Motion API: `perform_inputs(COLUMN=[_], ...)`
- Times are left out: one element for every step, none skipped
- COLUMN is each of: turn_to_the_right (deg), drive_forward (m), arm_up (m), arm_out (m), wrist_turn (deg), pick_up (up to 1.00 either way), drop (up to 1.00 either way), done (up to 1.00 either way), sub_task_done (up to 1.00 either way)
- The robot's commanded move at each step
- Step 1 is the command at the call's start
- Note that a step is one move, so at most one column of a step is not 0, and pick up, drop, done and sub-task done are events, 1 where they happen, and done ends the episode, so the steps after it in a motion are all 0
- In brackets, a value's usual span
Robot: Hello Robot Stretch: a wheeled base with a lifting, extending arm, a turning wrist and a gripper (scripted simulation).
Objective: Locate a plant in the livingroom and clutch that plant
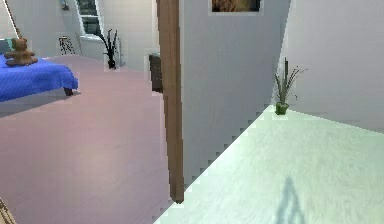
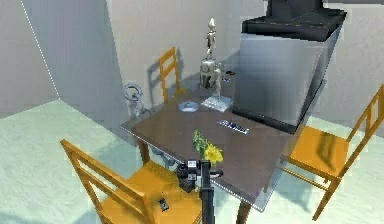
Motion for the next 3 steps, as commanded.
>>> perform_inputs(turn_to_the_right=[0.0,0.0,0.0], drive_forward=[0.00,0.00,0.00], arm_up=[0.00,0.10,0.00], arm_out=[0.00,0.00,0.00], wrist_turn=[0.0,0.0,0.0], pick_up=[1.00,0.00,0.00], drop=[0.00,0.00,0.00], done=[0.00,0.00,1.00], sub_task_done=[0.00,0.00,0.00])
